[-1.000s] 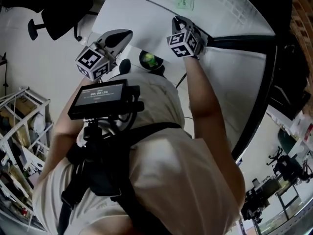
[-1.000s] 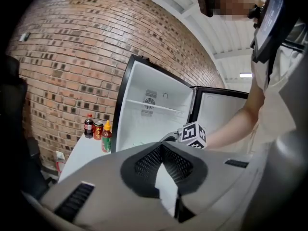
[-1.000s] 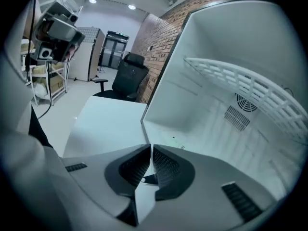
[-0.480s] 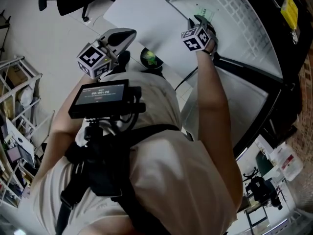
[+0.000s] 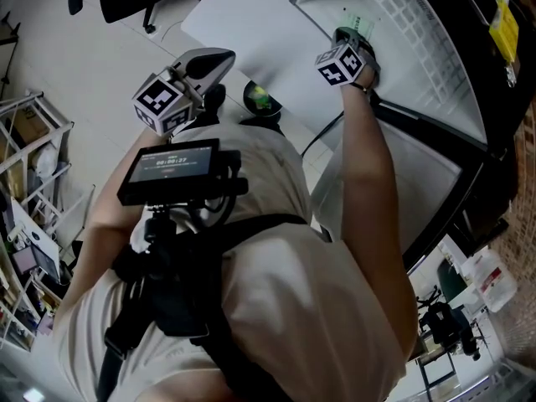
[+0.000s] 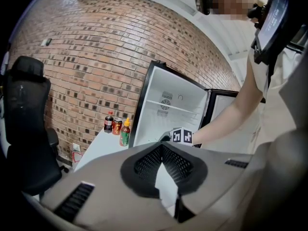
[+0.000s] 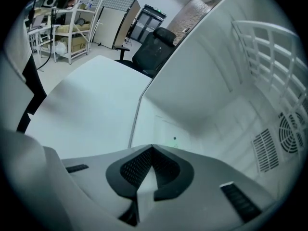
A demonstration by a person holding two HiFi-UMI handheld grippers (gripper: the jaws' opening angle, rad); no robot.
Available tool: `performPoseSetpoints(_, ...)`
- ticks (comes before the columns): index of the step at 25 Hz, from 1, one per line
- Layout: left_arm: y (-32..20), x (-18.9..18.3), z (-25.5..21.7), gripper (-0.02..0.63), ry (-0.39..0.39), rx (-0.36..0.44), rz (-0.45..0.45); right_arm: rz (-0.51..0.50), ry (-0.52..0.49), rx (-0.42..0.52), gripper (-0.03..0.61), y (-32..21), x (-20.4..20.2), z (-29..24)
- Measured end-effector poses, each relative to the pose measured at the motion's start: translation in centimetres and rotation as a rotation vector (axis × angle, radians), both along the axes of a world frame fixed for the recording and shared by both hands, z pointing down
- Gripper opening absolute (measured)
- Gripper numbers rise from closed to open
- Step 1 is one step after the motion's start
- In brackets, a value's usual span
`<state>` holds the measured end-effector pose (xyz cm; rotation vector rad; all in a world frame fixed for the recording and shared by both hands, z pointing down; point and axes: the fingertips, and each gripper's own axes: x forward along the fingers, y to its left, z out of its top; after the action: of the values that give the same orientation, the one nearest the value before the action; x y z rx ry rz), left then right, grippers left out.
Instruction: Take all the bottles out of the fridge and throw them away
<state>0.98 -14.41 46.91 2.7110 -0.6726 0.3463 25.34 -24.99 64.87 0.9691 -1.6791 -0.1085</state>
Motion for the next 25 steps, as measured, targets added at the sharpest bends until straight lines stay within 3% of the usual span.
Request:
performPoseSetpoints(7,-0.1,0.6,0.4,0.011,0.031,0.012,0.032,-0.018,0.029,0.131,0.0,0.8,0.1,-3.8)
performPoseSetpoints(11,0.2,-2.1,-0.7,0.012,0.063,0.026,0.081,0.0,0.042,0.203,0.0,1.7,-3.3,-7.9)
performPoseSetpoints(20,0.7,-1.0,-0.7,0.012,0.102,0.024,0.245,0.112,-0.013,0.282,0.002,6.8,-5.2,-12.7)
performPoseSetpoints(25,1.6,-2.5,-1.2,0.011,0.124,0.025,0.36,0.204,-0.021,0.316,0.002,10.8,-8.3,-15.2)
